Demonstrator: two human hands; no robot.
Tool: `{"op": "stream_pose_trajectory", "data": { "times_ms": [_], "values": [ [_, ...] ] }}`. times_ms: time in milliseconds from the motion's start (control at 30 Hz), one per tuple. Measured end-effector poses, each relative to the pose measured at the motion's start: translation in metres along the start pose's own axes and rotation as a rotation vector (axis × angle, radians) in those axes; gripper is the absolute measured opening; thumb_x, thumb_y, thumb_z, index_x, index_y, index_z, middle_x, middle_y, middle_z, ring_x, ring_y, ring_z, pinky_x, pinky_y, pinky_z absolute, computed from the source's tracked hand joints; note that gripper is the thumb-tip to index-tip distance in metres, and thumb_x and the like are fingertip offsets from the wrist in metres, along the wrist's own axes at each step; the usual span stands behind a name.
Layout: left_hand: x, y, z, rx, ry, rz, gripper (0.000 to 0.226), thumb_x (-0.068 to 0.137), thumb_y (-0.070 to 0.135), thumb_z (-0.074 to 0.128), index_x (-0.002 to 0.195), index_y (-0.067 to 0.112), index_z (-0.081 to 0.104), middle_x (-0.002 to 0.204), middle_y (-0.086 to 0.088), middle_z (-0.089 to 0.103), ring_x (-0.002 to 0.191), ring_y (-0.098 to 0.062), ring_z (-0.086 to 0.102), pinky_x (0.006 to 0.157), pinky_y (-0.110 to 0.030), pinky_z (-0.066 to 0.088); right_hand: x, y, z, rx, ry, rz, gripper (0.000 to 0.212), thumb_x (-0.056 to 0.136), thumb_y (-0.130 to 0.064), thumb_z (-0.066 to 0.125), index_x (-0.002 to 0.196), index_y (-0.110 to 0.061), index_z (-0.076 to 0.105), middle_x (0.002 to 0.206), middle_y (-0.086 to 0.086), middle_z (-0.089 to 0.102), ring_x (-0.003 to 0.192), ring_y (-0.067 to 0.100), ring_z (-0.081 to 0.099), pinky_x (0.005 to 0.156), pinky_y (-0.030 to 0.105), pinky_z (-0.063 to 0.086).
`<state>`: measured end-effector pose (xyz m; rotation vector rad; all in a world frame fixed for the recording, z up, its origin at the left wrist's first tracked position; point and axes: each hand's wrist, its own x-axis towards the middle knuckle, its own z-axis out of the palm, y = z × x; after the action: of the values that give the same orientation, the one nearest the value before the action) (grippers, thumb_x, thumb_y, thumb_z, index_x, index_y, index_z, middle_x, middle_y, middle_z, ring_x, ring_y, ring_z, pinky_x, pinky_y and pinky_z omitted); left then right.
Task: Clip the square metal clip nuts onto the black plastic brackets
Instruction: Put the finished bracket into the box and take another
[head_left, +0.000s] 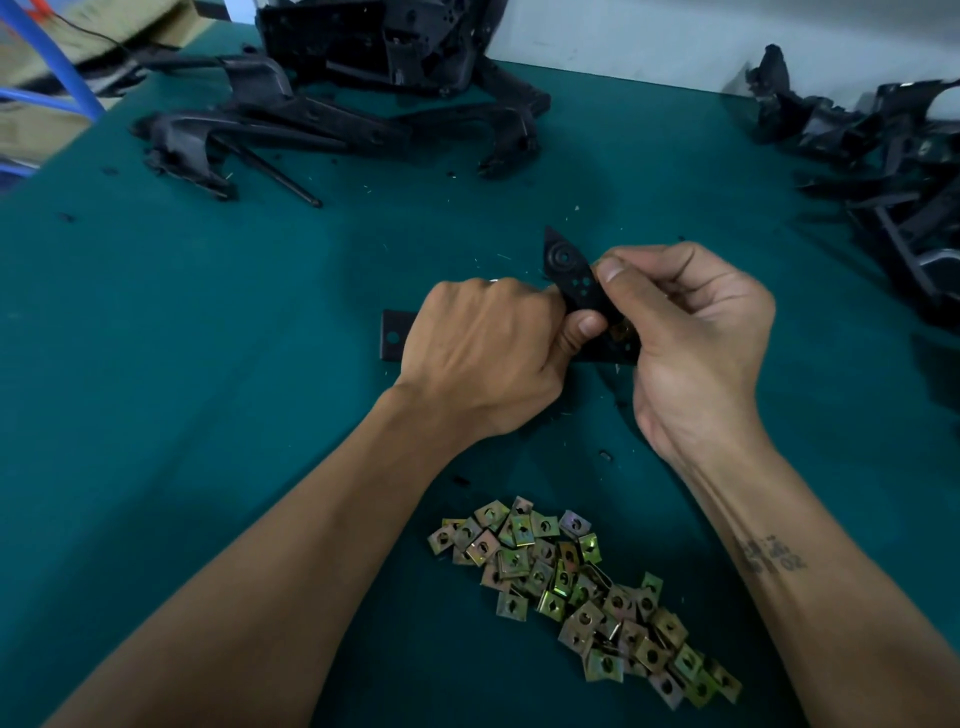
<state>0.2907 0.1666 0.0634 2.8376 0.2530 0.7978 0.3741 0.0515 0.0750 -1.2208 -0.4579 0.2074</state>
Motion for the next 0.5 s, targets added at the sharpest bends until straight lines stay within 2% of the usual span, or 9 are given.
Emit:
{"op": "stream_pose_trajectory", "data": {
  "times_ms": [100, 267, 367, 500],
  "values": [
    [-0.0005, 0.0003, 0.0004, -0.007, -0.004, 0.014, 0.049, 0.099, 0.059, 0.015, 0.065, 0.026, 0.029, 0.063, -0.004, 0.058, 0.053, -0.035, 0.051, 0.052, -0.033, 0.019, -0.0008, 0.0002, -0.0002, -0.007, -0.011, -0.006, 0.017, 0.082, 0.005, 0.071, 0.075, -0.01, 0.069, 0.073, -0.003, 0.073, 0.067, 0.009, 0.062, 0.063, 0.019, 0.05],
    [-0.0007, 0.0, 0.0009, -0.016, -0.003, 0.006, 0.051, 0.098, 0.061, 0.015, 0.06, 0.026, 0.016, 0.062, -0.004, 0.055, 0.054, -0.035, 0.051, 0.052, -0.034, 0.02, -0.0048, 0.0045, 0.0044, -0.031, 0.017, -0.053, 0.018, 0.081, 0.001, 0.071, 0.073, -0.015, 0.07, 0.076, -0.001, 0.073, 0.073, 0.011, 0.065, 0.066, 0.026, 0.051],
    [-0.0008, -0.0001, -0.0002, 0.004, -0.003, -0.004, 0.051, 0.097, 0.061, 0.014, 0.06, 0.025, 0.017, 0.059, -0.002, 0.047, 0.052, -0.034, 0.044, 0.052, -0.034, 0.02, -0.0086, 0.004, 0.0076, -0.015, -0.007, -0.013, 0.025, 0.082, -0.004, 0.068, 0.064, -0.021, 0.07, 0.072, 0.0, 0.07, 0.07, 0.014, 0.061, 0.062, 0.03, 0.048],
    [-0.0009, 0.0011, -0.0014, 0.014, -0.014, -0.03, 0.05, 0.097, 0.06, 0.014, 0.06, 0.025, 0.015, 0.059, 0.005, 0.029, 0.052, -0.028, 0.03, 0.052, -0.035, 0.021, -0.006, -0.0011, 0.0048, -0.035, -0.045, 0.043, 0.019, 0.077, -0.023, 0.062, 0.062, -0.02, 0.074, 0.076, 0.002, 0.071, 0.081, 0.02, 0.065, 0.072, 0.038, 0.046]
  ]
}}
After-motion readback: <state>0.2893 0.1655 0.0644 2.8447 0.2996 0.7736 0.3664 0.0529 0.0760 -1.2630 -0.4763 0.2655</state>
